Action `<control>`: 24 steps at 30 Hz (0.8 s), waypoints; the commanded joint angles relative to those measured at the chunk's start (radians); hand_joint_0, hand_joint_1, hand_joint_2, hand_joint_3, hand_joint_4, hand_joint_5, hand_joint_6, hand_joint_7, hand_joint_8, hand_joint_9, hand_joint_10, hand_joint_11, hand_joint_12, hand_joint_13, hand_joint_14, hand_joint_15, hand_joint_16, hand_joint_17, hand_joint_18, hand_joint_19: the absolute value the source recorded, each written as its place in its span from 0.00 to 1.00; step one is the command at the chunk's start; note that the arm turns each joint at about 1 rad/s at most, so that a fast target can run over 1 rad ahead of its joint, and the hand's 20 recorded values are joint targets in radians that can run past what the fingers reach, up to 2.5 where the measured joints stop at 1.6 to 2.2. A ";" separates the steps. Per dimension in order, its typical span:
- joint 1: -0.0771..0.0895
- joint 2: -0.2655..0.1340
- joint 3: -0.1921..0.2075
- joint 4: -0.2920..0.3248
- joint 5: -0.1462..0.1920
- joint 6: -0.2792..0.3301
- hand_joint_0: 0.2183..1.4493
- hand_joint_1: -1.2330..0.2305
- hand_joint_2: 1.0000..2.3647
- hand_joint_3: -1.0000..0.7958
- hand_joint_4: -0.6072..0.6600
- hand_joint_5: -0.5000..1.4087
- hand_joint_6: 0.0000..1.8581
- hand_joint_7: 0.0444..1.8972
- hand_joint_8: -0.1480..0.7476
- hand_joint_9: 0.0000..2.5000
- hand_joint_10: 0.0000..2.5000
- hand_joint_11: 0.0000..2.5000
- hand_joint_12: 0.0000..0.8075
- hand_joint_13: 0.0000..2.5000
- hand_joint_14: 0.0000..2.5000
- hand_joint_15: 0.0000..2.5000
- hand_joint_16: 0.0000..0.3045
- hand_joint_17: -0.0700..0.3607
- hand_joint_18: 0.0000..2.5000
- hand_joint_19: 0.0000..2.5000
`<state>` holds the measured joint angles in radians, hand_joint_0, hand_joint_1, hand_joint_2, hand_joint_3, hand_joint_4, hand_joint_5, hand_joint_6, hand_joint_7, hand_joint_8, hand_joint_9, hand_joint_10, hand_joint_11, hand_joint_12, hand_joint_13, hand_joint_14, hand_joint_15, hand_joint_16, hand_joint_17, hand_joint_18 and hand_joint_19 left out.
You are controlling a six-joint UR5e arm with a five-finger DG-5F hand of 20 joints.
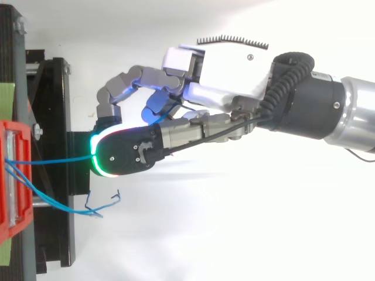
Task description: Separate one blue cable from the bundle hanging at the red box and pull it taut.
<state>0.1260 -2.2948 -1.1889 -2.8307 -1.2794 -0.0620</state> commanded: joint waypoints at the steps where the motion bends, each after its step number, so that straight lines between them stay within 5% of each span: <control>1: 0.000 0.000 0.000 0.001 0.000 -0.001 0.32 0.41 0.01 0.45 0.60 0.16 0.43 0.58 0.52 0.41 0.59 0.65 0.49 0.40 0.75 0.60 0.17 0.43 0.45 0.45; 24: 0.006 0.000 0.000 0.001 -0.005 0.001 0.38 0.28 0.01 0.34 0.59 0.15 0.46 0.57 0.51 0.39 0.60 0.65 0.50 0.39 0.70 0.63 0.17 0.43 0.45 0.46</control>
<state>0.1319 -2.2948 -1.1888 -2.8302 -1.2830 -0.0614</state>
